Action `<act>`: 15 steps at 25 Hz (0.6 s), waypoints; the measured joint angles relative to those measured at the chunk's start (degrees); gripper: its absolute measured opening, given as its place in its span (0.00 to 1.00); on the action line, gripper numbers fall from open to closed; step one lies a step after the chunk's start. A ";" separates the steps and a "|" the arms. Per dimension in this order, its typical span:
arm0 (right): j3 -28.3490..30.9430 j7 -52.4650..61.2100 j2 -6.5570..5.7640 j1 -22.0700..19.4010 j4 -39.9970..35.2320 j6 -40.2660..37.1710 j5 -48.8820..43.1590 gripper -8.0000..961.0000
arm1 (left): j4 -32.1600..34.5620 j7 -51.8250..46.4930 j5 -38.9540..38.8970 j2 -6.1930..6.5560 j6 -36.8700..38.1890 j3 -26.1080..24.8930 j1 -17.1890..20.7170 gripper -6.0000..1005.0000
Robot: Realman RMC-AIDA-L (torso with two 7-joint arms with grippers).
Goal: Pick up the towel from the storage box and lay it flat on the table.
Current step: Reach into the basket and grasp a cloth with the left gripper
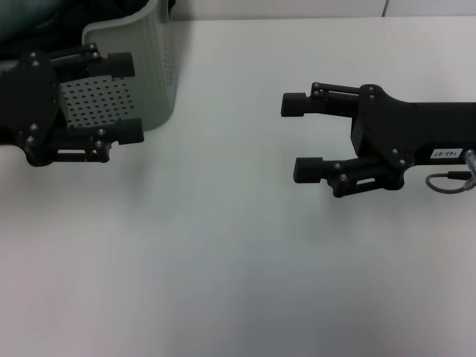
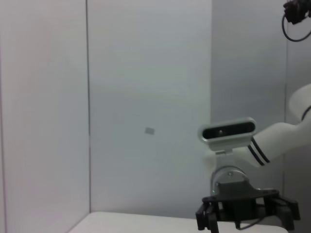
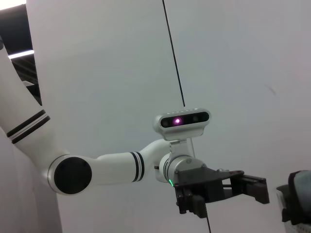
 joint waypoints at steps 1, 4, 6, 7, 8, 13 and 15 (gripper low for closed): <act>0.03 -0.05 -0.01 0.01 0.01 0.16 0.08 0.92 | 0.06 -0.01 -0.02 -0.18 -0.06 -0.60 0.03 0.80; 0.70 -0.28 -0.11 -0.06 0.03 0.94 0.18 0.92 | 1.42 -1.47 -0.17 -1.03 -0.60 -4.17 -0.35 0.79; 1.42 -0.37 -0.15 -0.23 0.04 1.73 -0.14 0.92 | 3.77 -3.78 -0.26 -1.74 -1.44 -6.92 -0.78 0.79; 1.53 -0.40 -0.16 -0.35 0.08 2.27 -0.21 0.92 | 6.34 -6.09 -0.25 -2.32 -2.69 -8.67 -1.01 0.78; 1.58 -0.45 -0.16 -0.56 0.11 2.82 -0.24 0.92 | 8.67 -8.03 -0.25 -2.70 -3.94 -9.98 -1.17 0.78; 1.75 -1.04 0.05 -2.69 0.08 4.99 -0.09 0.92 | 23.57 -20.58 2.09 -3.13 -16.85 -12.05 -1.56 0.77; 2.65 -1.17 0.21 -3.83 0.15 5.13 -0.13 0.92 | 28.47 -25.68 5.41 -2.35 -20.90 -12.08 -1.68 0.77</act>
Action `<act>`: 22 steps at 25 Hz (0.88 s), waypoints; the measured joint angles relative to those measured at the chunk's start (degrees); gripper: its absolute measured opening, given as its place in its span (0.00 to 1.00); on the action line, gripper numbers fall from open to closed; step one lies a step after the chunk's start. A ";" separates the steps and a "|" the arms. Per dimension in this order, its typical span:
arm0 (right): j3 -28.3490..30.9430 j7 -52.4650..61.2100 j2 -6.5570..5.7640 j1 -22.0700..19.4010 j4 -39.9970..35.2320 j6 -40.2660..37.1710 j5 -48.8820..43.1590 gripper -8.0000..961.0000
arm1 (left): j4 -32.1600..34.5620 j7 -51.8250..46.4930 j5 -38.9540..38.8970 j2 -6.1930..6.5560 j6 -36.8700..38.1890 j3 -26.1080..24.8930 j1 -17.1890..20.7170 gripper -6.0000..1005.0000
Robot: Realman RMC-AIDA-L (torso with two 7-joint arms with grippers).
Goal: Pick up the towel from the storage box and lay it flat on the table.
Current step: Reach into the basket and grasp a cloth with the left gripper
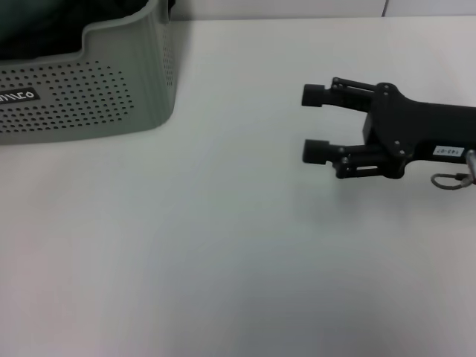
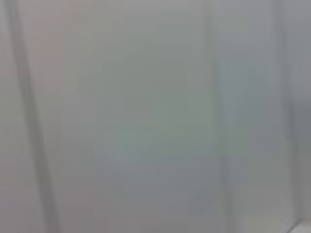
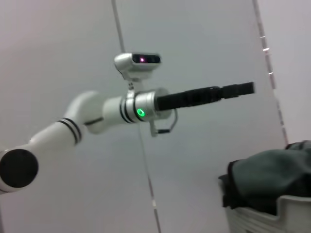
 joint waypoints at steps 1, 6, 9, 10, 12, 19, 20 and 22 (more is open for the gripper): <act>0.57 -0.03 0.09 -0.54 0.03 0.01 -0.10 0.92 | 1.94 -2.36 2.34 0.49 -1.23 -0.07 -0.11 0.76; 3.33 -0.62 0.38 -3.58 0.18 0.08 -0.37 0.92 | 10.38 -16.34 18.21 2.36 -3.26 -0.22 -0.59 0.75; 4.36 -0.90 0.43 -4.27 0.42 0.57 -0.40 0.92 | 13.87 -21.72 24.12 1.98 -3.32 -0.33 0.07 0.75; 4.66 -0.95 0.41 -4.28 0.53 1.14 -0.47 0.92 | 15.01 -23.66 26.19 1.70 -3.33 -0.35 0.40 0.74; 4.66 -0.95 0.40 -4.21 0.54 1.48 -0.49 0.92 | 16.34 -27.09 29.22 1.38 -3.30 -0.34 0.98 0.74; 4.42 -0.91 0.56 -3.19 0.29 2.85 -1.36 0.92 | 15.66 -34.80 33.55 0.95 -3.07 -0.15 2.67 0.72; 4.48 -0.91 0.63 -3.03 0.20 3.05 -1.67 0.92 | 15.34 -35.06 33.69 0.91 -3.07 -0.17 2.75 0.72; 4.51 -0.91 0.75 -2.66 0.11 3.48 -2.11 0.92 | 13.69 -35.62 34.62 0.87 -3.12 -0.20 2.68 0.72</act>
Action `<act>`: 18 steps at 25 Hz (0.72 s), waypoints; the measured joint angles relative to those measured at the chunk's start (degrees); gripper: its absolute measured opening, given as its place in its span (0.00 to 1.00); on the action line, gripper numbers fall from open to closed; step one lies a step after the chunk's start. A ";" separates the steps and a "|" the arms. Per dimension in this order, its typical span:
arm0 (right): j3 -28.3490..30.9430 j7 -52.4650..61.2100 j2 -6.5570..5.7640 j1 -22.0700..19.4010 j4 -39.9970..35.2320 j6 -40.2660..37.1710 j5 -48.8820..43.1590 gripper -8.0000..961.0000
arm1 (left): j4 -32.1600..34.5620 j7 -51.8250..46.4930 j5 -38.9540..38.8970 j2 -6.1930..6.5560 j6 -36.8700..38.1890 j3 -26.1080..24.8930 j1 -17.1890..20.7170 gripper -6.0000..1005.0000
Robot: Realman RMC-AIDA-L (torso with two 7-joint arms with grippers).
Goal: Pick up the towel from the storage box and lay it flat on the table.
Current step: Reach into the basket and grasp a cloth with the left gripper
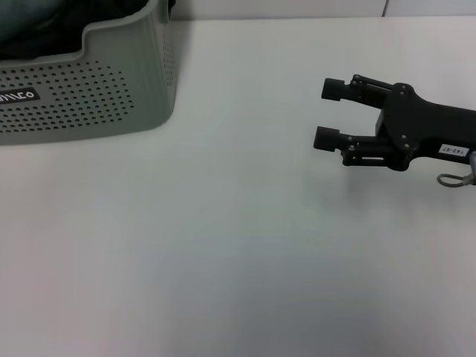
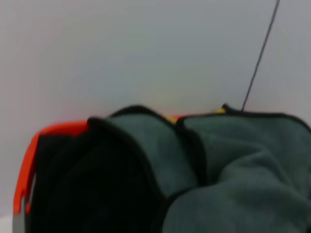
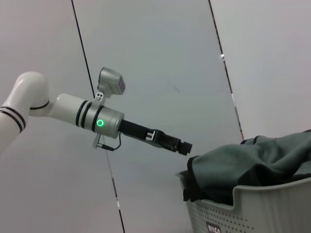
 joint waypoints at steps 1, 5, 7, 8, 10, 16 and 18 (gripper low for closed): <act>-0.06 -0.01 0.07 0.15 0.01 0.18 -0.01 0.92 | -0.97 -0.19 0.61 -0.01 -0.09 0.01 -0.12 0.72; -0.16 -0.06 0.42 0.53 0.23 0.42 -0.02 0.92 | -4.62 0.03 1.72 0.04 -0.92 -0.03 -0.72 0.71; -0.16 -0.06 0.44 0.47 0.31 0.45 -0.02 0.92 | -5.98 0.09 1.80 0.19 -1.53 -0.05 -0.93 0.70; -0.16 -0.06 0.43 0.34 0.34 0.45 -0.03 0.92 | -6.47 0.19 1.81 0.24 -1.87 -0.05 -0.93 0.70; -0.15 -0.06 0.44 0.13 0.36 0.44 -0.02 0.92 | -7.41 0.58 1.82 0.32 -2.47 -0.06 -0.94 0.70; 0.16 -0.06 0.65 -0.42 0.42 0.45 -0.03 0.92 | -9.03 1.59 -0.28 0.36 -2.85 -0.06 -1.56 0.68; 0.18 -0.06 0.68 -0.55 0.42 0.48 -0.03 0.92 | -9.01 1.86 -2.20 0.33 -2.86 -0.06 -1.67 0.68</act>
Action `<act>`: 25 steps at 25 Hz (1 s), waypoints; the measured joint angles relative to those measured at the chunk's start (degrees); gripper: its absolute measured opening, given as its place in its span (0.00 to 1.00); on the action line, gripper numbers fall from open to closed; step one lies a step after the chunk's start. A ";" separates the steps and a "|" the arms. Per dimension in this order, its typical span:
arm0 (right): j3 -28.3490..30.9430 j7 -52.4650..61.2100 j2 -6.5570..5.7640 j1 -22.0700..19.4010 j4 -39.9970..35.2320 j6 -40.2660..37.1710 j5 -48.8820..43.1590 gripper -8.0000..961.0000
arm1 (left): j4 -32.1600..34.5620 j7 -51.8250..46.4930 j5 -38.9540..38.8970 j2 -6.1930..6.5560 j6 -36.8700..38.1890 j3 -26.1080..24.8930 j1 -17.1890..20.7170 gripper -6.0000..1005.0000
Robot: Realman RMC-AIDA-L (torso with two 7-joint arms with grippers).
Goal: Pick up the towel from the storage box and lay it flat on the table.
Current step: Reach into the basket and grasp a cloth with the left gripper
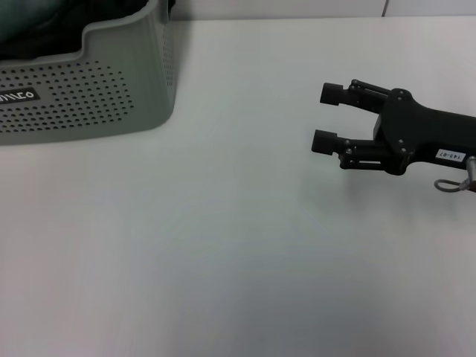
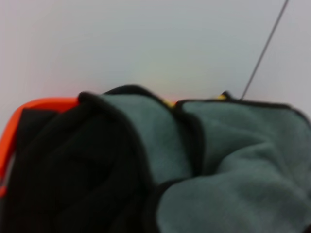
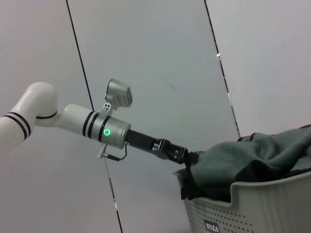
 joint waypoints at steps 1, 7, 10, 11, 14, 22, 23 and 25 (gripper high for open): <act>0.01 0.00 0.01 -0.10 0.00 0.00 0.00 0.92 | 0.02 0.12 -1.28 0.01 0.00 -0.03 -0.01 0.68; 0.01 0.00 0.08 -0.85 -0.01 0.00 0.03 0.92 | -1.04 2.72 -6.36 0.69 -0.01 -0.18 0.06 0.66; 0.09 -0.14 0.07 -1.59 -0.15 0.00 0.34 0.92 | -1.15 3.88 -6.19 0.74 -0.01 -0.15 0.09 0.60; 0.11 -0.18 0.07 -1.67 -0.19 0.00 0.38 0.92 | -1.15 3.92 -5.53 0.74 -0.01 -0.04 0.06 0.58; 0.19 -0.30 0.06 -1.84 -0.36 -0.01 0.49 0.92 | -1.16 3.94 -3.12 0.74 -0.01 0.18 -0.16 0.52; 0.19 -0.38 0.24 -1.88 -0.29 -0.01 0.54 0.92 | 0.14 5.00 -0.47 -0.10 -0.09 -0.05 -0.69 0.30; 0.29 -0.40 0.32 -1.96 -0.28 -0.01 0.54 0.91 | 0.91 5.42 -0.73 -0.30 -0.09 -0.11 -0.58 0.26; 1.11 -0.46 0.48 -2.25 -0.31 -0.07 0.52 0.91 | 2.44 6.54 -1.69 -0.81 -0.11 -0.21 -0.38 0.18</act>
